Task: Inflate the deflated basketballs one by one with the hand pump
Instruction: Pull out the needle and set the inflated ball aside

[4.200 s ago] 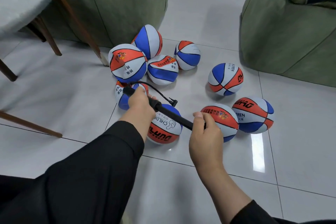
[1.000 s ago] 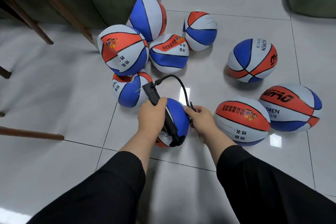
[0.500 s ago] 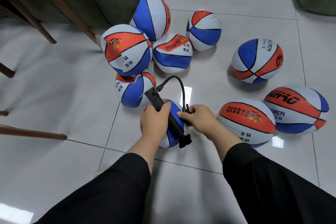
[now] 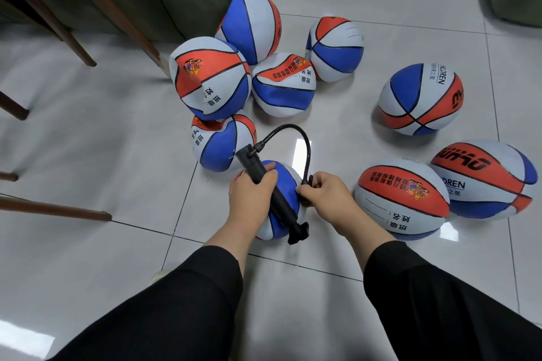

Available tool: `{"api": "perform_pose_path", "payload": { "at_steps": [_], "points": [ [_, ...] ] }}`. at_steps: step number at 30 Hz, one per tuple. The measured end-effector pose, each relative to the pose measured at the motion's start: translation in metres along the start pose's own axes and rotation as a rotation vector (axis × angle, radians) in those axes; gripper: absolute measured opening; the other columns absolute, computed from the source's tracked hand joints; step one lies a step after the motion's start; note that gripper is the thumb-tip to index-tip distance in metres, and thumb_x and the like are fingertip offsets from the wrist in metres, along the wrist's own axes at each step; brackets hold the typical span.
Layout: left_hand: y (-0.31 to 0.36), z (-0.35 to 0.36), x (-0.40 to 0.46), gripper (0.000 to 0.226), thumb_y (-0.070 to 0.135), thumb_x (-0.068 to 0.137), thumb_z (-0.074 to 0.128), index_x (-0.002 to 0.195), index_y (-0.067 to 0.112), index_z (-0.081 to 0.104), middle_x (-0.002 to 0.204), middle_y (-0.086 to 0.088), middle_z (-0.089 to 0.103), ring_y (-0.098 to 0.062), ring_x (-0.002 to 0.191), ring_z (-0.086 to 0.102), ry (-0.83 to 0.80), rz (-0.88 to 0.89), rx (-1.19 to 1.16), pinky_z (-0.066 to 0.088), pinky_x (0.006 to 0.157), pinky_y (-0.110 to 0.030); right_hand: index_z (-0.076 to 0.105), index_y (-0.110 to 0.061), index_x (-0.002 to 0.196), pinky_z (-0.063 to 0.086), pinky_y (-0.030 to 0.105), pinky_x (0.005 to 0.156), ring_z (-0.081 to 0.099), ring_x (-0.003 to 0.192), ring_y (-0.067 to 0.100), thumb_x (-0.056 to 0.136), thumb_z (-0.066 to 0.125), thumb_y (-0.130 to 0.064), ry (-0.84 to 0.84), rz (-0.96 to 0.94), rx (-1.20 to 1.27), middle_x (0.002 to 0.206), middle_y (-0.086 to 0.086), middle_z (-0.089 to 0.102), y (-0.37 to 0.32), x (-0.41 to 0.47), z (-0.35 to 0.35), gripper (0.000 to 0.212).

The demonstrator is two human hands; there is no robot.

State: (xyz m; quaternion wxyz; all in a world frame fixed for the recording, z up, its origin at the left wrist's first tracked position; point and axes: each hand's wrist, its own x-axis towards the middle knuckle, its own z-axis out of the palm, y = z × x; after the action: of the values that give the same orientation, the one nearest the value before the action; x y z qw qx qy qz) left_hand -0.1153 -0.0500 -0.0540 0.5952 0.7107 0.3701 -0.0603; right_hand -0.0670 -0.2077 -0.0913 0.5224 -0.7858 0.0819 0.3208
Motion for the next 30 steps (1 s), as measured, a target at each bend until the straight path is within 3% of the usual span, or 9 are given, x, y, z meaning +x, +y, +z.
{"api": "perform_pose_path", "payload": {
  "at_steps": [4, 7, 10, 15, 17, 21, 23, 28, 30],
  "points": [
    [-0.004, -0.001, 0.002, 0.037, 0.042, 0.083, 0.064, 0.116, 0.032, 0.077, 0.11, 0.0, 0.073, -0.019, 0.1, 0.07, -0.013, 0.001, -0.003, 0.058, 0.096, -0.043, 0.046, -0.015, 0.072, 0.057, 0.057, 0.079, 0.059, 0.067, 0.022, 0.073, 0.071, -0.032, 0.012, -0.017, 0.057, 0.064, 0.002, 0.057, 0.004, -0.003, 0.002, 0.03],
    [-0.006, -0.002, 0.006, 0.03, 0.035, 0.091, 0.065, 0.117, 0.03, 0.077, 0.11, -0.001, 0.073, -0.019, 0.099, 0.069, -0.024, 0.0, -0.012, 0.058, 0.096, -0.041, 0.049, -0.013, 0.075, 0.056, 0.048, 0.073, 0.058, 0.067, 0.02, 0.084, 0.07, -0.02, 0.04, -0.027, 0.083, 0.067, 0.004, 0.058, 0.005, -0.005, 0.006, 0.024],
    [-0.01, -0.004, 0.01, 0.025, 0.026, 0.097, 0.064, 0.119, 0.027, 0.077, 0.107, 0.004, 0.072, -0.016, 0.099, 0.068, -0.032, -0.005, -0.018, 0.057, 0.091, -0.032, 0.049, -0.014, 0.076, 0.053, 0.043, 0.07, 0.057, 0.068, 0.021, 0.082, 0.068, -0.023, 0.046, -0.032, 0.073, 0.071, 0.007, 0.056, 0.004, -0.012, 0.009, 0.023],
    [-0.009, -0.019, 0.019, 0.019, 0.035, 0.096, 0.071, 0.107, 0.021, 0.075, 0.085, 0.008, 0.07, -0.014, 0.084, 0.07, 0.001, -0.082, -0.104, 0.058, 0.08, -0.03, 0.05, -0.01, 0.083, 0.058, 0.048, 0.082, 0.063, 0.058, 0.016, 0.088, 0.06, -0.011, 0.162, -0.008, 0.279, 0.076, 0.009, 0.048, -0.004, -0.014, -0.014, 0.01],
    [-0.007, -0.02, 0.022, 0.025, 0.035, 0.096, 0.069, 0.113, 0.016, 0.074, 0.088, 0.006, 0.07, -0.017, 0.086, 0.07, -0.022, -0.071, -0.112, 0.058, 0.083, -0.033, 0.058, -0.007, 0.085, 0.062, 0.048, 0.084, 0.064, 0.067, 0.016, 0.095, 0.063, -0.017, 0.103, -0.033, 0.213, 0.077, 0.008, 0.057, -0.011, -0.013, -0.024, 0.014],
    [-0.005, -0.018, 0.012, 0.03, 0.038, 0.094, 0.066, 0.119, 0.02, 0.069, 0.103, -0.006, 0.075, -0.021, 0.099, 0.072, 0.008, -0.064, -0.132, 0.058, 0.092, -0.037, 0.068, -0.015, 0.1, 0.063, 0.044, 0.084, 0.068, 0.102, 0.02, 0.101, 0.06, -0.039, 0.144, 0.038, 0.265, 0.105, 0.004, 0.07, -0.021, -0.015, -0.016, 0.025],
    [-0.012, -0.022, 0.007, 0.026, 0.037, 0.096, 0.064, 0.114, 0.018, 0.069, 0.102, -0.009, 0.074, -0.024, 0.097, 0.071, 0.031, -0.114, -0.124, 0.058, 0.091, -0.039, 0.067, -0.017, 0.1, 0.063, 0.045, 0.082, 0.065, 0.1, 0.02, 0.102, 0.056, -0.045, 0.089, 0.113, 0.23, 0.106, 0.003, 0.069, -0.018, -0.021, -0.002, 0.03],
    [-0.004, -0.028, -0.002, 0.023, 0.034, 0.097, 0.064, 0.107, 0.014, 0.068, 0.093, -0.009, 0.071, -0.024, 0.087, 0.07, -0.001, -0.113, -0.165, 0.058, 0.079, -0.037, 0.061, 0.006, 0.106, 0.056, 0.044, 0.075, 0.051, 0.08, 0.023, 0.104, 0.053, -0.041, 0.06, 0.105, 0.23, 0.086, 0.009, 0.056, -0.014, -0.042, 0.018, 0.048],
    [0.008, -0.02, -0.007, 0.022, 0.034, 0.097, 0.065, 0.106, 0.015, 0.068, 0.089, -0.007, 0.072, -0.022, 0.084, 0.072, -0.04, -0.079, -0.168, 0.057, 0.074, -0.035, 0.062, 0.004, 0.107, 0.059, 0.052, 0.083, 0.054, 0.079, 0.025, 0.102, 0.053, -0.043, 0.088, 0.099, 0.187, 0.086, 0.014, 0.059, -0.014, -0.047, 0.014, 0.048]
  ]
}}
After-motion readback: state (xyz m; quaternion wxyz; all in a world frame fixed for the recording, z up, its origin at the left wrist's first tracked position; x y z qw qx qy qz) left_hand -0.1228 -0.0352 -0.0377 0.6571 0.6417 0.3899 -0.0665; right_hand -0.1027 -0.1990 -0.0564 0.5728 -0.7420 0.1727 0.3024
